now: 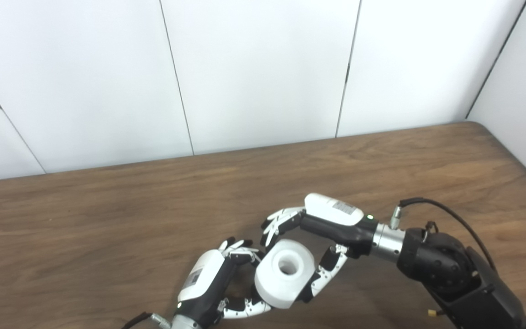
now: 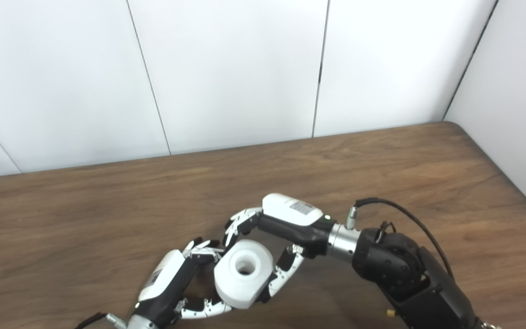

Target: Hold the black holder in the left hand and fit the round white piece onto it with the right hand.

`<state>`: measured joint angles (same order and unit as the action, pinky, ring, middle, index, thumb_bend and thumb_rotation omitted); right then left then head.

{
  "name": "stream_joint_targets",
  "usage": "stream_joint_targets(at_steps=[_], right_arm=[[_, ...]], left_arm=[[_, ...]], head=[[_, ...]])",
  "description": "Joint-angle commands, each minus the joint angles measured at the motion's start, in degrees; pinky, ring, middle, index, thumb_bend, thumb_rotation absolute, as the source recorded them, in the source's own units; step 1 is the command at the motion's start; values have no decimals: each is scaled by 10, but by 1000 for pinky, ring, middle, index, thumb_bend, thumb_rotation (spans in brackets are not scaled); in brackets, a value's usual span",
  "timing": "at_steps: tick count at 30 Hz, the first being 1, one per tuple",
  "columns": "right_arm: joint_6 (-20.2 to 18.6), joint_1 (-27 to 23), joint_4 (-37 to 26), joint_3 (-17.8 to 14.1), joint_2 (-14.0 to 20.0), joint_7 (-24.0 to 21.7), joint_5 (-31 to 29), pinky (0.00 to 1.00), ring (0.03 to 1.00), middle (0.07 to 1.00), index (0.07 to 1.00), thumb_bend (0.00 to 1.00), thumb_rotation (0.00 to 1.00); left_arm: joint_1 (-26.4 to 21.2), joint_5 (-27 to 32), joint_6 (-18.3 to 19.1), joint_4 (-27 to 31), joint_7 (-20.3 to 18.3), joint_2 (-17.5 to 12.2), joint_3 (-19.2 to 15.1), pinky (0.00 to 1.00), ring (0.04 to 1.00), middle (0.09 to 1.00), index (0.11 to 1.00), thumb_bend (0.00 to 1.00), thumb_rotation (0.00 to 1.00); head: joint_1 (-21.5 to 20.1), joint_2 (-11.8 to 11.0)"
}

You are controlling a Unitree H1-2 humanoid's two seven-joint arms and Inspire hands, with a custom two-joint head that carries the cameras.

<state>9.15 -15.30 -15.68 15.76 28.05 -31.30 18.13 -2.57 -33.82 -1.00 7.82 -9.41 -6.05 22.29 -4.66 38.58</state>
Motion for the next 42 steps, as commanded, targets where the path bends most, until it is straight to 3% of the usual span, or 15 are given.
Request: stream_joint_targets(at_steps=[1,25,42], right_arm=[[17,-10,-9,-1,3,5,-4,677,819,712,482,521,137],[10,4,-13,-2,16,2,-3,669,824,711,482,522,135],[0,14,-20,4,33,-15,-6,677,826,713,482,521,140]], left_arm=[[-8,1,-8,20,8,6,0,1000,915,754,484,524,59],[-6,3,9,39,-5,4,-2,1000,920,758,484,523,59],[-6,-2,2,36,6,14,4,1000,910,749,484,524,59]], head=[[0,1],[-3,13],[-4,20]])
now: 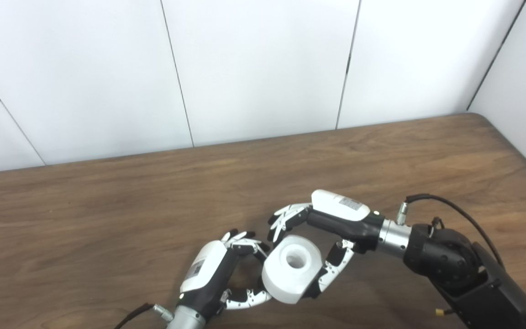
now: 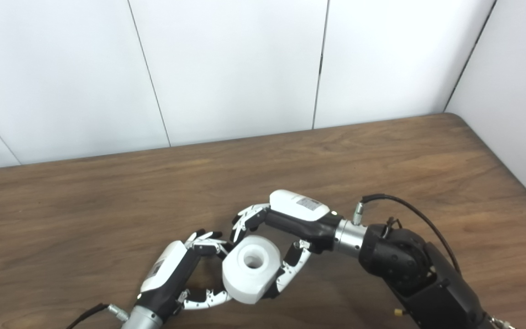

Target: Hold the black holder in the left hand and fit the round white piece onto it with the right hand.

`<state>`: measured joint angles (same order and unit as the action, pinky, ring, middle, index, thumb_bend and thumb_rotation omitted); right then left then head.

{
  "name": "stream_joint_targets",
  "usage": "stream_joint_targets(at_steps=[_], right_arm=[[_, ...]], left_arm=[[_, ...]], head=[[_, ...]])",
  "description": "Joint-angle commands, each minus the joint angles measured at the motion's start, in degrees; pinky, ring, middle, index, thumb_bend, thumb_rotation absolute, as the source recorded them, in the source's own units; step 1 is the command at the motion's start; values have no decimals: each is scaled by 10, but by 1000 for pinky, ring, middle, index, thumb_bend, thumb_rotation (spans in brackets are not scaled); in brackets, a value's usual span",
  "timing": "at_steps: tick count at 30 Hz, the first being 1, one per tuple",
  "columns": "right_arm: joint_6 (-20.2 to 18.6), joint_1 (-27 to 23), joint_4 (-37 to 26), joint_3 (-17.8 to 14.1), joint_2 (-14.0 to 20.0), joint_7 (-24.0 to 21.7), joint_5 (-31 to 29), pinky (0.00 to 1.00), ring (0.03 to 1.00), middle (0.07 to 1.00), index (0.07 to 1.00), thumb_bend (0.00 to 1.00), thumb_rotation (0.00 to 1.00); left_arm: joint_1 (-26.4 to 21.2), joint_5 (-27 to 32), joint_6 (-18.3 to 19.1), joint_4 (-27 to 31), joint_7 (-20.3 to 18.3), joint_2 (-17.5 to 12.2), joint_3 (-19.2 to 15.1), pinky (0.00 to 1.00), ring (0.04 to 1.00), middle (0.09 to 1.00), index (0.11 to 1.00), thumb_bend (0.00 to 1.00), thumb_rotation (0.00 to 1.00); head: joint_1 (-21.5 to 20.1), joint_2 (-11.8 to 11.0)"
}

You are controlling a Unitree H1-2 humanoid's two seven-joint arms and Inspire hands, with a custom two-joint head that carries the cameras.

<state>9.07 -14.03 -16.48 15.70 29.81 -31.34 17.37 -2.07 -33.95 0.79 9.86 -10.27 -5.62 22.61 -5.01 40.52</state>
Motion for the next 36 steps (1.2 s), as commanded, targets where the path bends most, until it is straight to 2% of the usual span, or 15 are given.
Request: stream_joint_targets(at_steps=[1,12,24,29,30,31,34,36], right_arm=[[0,1,-12,5,16,-15,0,678,827,714,482,521,140],[-24,1,-26,5,21,-23,-9,702,832,733,489,524,142],[-20,-2,-32,1,25,-21,-11,692,832,736,490,524,143],[-17,-3,-36,-2,30,-20,-5,696,845,775,494,523,146],[-19,-4,-37,-2,30,-21,-4,699,848,782,559,711,167],[-21,-4,-38,-3,31,-22,-5,705,854,790,608,833,189],[-24,-6,-43,-6,33,-27,-5,715,864,801,663,939,200],[-23,-8,-46,-9,34,-27,-3,715,868,807,686,966,193]], left_arm=[[-11,-1,-17,14,15,10,1,1000,910,748,484,524,59],[-12,1,-18,13,20,7,0,1000,910,749,484,524,59],[-13,2,-16,14,19,7,-1,1000,913,750,484,524,59],[-13,3,-12,15,15,6,-1,1000,917,754,484,524,59],[-13,4,-12,15,14,6,-1,1000,917,754,484,524,59],[-12,5,-12,15,14,6,-1,1000,918,754,484,524,59],[-13,3,-11,16,14,5,-1,1000,917,753,484,524,59],[-14,4,-11,16,14,5,-2,1000,917,754,484,524,58]], head=[[0,1],[-1,1],[-4,2],[-5,2],[-5,1],[-5,1],[-5,1],[-4,-1]])
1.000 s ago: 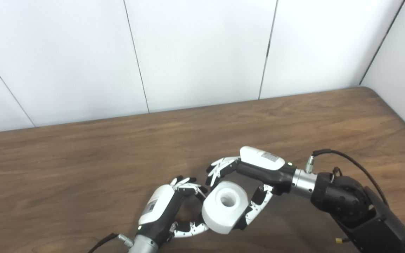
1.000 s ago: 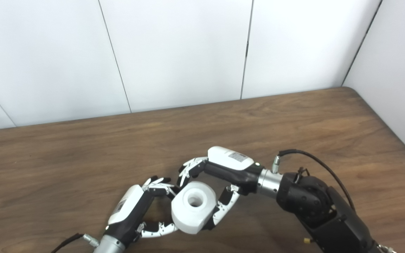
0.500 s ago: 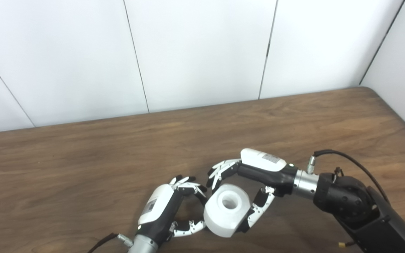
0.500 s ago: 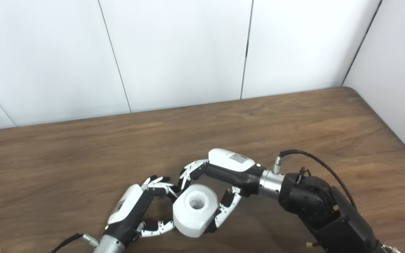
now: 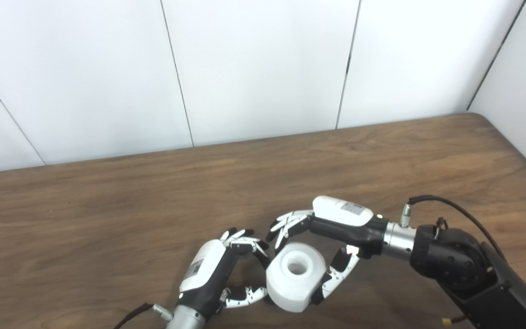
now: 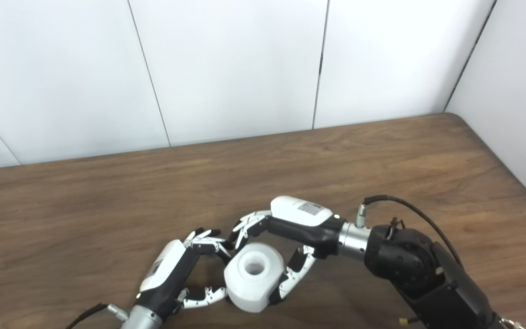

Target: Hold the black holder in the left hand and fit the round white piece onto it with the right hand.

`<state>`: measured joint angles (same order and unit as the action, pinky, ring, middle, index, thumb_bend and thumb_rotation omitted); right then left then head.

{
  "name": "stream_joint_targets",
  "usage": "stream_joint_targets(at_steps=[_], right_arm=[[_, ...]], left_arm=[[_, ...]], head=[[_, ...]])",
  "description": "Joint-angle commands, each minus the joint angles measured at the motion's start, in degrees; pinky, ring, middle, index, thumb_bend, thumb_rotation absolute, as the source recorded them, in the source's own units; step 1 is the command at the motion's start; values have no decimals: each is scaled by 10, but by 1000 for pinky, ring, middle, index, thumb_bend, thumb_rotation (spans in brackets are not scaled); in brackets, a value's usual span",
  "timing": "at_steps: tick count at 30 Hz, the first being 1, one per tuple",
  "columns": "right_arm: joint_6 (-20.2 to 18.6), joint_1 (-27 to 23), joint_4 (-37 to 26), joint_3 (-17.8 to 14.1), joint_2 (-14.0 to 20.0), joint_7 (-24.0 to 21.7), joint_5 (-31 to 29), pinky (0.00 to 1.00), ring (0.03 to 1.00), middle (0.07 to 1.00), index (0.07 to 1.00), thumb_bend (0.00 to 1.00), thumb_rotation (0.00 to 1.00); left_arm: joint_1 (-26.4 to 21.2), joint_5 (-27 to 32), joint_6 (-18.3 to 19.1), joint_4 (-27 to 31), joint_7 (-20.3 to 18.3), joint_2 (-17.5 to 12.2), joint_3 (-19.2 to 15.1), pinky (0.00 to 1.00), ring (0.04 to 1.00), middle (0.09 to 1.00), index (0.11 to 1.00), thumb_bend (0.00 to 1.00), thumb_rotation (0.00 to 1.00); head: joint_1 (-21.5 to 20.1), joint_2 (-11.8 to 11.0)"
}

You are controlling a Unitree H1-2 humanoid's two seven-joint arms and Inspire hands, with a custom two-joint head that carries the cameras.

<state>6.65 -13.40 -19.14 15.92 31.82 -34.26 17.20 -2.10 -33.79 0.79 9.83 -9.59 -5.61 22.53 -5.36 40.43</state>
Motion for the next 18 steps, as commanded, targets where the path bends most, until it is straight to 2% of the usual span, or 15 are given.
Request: stream_joint_targets(at_steps=[1,10,18], right_arm=[[1,-15,-23,-13,15,1,0,710,871,809,699,975,200],[-19,-33,-51,-24,24,-17,5,703,869,844,827,1000,202],[-19,-47,-54,-33,34,-25,5,719,894,910,907,1000,213]], left_arm=[[-14,3,-11,16,7,5,-2,1000,918,754,484,524,58],[-16,3,-16,11,10,2,-5,1000,916,754,484,524,57],[-18,4,-18,9,10,-2,-9,1000,917,754,484,524,56]], head=[[-1,-1],[-3,-2],[-8,-5]])
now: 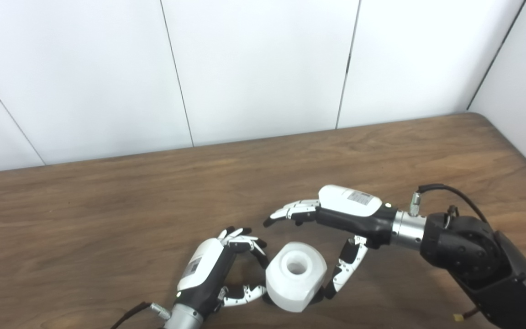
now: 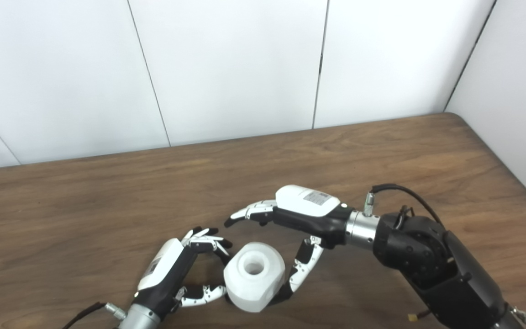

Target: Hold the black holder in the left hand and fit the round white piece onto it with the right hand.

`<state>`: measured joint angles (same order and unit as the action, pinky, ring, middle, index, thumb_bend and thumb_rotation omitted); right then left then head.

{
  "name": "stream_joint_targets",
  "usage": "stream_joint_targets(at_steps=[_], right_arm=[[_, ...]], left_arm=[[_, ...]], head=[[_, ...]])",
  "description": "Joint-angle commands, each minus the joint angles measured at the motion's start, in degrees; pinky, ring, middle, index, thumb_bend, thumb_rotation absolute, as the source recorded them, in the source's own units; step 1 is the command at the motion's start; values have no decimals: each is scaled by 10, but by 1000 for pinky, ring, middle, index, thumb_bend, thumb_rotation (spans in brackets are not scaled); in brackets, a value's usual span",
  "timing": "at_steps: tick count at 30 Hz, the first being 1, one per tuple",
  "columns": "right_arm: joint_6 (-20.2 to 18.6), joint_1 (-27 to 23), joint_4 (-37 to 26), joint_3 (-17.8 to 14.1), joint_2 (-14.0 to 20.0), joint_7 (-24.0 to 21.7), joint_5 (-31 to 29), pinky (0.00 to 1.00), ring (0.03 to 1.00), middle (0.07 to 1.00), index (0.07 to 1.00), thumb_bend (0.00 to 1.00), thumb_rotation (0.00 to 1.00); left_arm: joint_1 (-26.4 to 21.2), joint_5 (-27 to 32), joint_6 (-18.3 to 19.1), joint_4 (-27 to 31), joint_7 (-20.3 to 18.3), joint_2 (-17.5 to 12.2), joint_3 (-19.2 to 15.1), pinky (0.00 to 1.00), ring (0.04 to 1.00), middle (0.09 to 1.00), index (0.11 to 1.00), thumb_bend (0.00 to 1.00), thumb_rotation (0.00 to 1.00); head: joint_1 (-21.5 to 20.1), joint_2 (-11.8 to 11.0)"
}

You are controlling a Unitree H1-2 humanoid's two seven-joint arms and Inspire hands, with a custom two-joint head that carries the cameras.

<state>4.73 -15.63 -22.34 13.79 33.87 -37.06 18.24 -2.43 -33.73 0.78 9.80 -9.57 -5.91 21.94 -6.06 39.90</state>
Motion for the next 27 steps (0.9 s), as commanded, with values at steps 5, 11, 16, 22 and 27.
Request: stream_joint_targets(at_steps=[5,11,16,22,27], right_arm=[[-11,-31,-23,-21,19,-5,-12,724,908,940,927,1000,193],[-20,-34,-22,-40,35,-7,-18,730,910,956,942,1000,190],[-29,-47,-20,-53,56,-15,-27,754,923,964,960,1000,187],[-60,-68,-20,-70,77,-19,-11,782,966,997,999,1000,156],[-93,-72,-19,-95,109,-24,-14,874,998,1000,1000,1000,102]], left_arm=[[-17,10,-13,12,2,-1,-4,1000,921,755,484,524,57],[-16,12,-12,14,0,-4,-6,1000,923,755,484,524,57],[-14,11,-18,14,4,-7,-6,1000,919,754,484,524,57],[-13,13,-15,15,2,-10,-9,1000,919,755,484,524,56],[-16,16,-17,14,-1,-16,-11,1000,919,753,484,524,56]], head=[[-1,0],[-2,1],[-4,2],[-10,3],[-12,2]])
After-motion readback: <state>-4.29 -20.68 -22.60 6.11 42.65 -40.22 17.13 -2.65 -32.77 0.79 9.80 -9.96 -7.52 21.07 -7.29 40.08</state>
